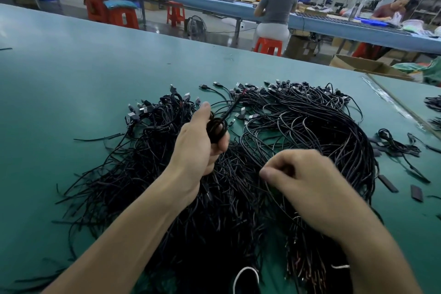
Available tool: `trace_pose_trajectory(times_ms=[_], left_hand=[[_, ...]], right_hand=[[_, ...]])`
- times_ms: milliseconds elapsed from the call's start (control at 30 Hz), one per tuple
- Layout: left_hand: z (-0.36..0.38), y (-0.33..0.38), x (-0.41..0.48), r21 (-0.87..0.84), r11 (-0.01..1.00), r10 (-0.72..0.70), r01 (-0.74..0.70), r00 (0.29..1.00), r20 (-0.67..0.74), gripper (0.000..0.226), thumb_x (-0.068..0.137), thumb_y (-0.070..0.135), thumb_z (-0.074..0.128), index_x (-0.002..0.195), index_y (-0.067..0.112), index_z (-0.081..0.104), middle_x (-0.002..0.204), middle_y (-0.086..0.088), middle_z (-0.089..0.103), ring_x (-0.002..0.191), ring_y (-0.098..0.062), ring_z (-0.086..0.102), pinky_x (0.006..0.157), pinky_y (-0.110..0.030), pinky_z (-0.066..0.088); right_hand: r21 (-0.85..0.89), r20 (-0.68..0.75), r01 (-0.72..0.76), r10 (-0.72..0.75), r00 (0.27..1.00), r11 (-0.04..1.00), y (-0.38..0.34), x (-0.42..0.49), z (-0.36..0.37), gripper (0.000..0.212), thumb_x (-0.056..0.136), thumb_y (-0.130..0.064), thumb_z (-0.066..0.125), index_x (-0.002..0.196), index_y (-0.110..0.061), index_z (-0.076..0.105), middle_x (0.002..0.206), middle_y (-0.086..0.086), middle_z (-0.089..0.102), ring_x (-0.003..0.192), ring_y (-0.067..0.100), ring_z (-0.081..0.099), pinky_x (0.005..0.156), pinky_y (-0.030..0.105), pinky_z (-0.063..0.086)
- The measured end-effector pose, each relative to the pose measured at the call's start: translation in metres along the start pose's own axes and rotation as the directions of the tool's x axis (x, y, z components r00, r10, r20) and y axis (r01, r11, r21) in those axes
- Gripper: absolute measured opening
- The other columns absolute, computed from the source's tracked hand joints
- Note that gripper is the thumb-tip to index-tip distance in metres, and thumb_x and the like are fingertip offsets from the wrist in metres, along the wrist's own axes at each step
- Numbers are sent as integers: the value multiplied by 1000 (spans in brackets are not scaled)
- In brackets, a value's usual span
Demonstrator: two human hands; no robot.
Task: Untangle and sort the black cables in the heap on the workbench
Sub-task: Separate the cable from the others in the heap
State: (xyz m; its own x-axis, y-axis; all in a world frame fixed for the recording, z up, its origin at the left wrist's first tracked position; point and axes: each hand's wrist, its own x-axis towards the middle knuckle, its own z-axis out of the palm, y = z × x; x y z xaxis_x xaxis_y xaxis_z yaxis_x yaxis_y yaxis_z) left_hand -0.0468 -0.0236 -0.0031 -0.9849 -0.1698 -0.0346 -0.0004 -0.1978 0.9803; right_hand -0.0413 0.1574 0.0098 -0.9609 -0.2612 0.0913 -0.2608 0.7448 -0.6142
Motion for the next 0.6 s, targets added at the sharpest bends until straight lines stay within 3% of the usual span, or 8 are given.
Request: trace_pose_trajectory(times_ms=[67,167,300,400,500,600], left_hand=[[-1,1,-2,6,999,40,-40,998,49,73,105,44,32,41,19,58,38,9,36,33,-7,22,34,-19,16],[3,1,-7,26,994,97,-104,975,202,56,95,44,41,51,18,64,39,9,38,31,-7,25,33,-16,19],[12,1,-11,0,996,84,-88,950,301,22,79,32,50,83,13,59,41,11,37,29,-3,27,33,-10,21],[12,1,-11,-70,991,126,-111,949,288,22,95,27,51,100,9,63,42,11,37,30,-4,27,35,-10,22],[13,0,-12,-76,974,225,-214,955,194,37,98,36,48,86,16,76,42,7,37,30,-6,28,38,-12,23],[17,-3,-11,-59,967,254,-249,963,88,50,103,39,46,67,19,75,47,9,47,35,-3,40,34,-13,27]], right_hand=[[161,-153,45,-20,988,986,1,0,-8,14,91,-34,66,78,-28,68,71,-19,68,62,-1,62,56,7,46],[282,-337,156,-54,940,947,-4,2,-8,12,91,-31,65,80,-27,67,66,-18,64,52,-1,53,51,12,44],[331,-230,254,-183,956,909,-20,-3,-2,10,89,-32,63,81,-27,68,63,-14,61,49,-1,48,46,11,36],[247,-159,280,-246,956,928,-25,-6,0,11,92,-23,65,82,-28,68,72,-18,62,58,-1,54,52,9,39],[146,-150,308,-286,946,940,-28,-8,0,16,91,-16,67,81,-29,67,77,-20,61,79,-4,59,65,6,41],[85,-148,329,-315,937,940,-29,-8,0,15,91,-17,67,84,-30,67,85,-18,62,88,-2,58,72,6,42]])
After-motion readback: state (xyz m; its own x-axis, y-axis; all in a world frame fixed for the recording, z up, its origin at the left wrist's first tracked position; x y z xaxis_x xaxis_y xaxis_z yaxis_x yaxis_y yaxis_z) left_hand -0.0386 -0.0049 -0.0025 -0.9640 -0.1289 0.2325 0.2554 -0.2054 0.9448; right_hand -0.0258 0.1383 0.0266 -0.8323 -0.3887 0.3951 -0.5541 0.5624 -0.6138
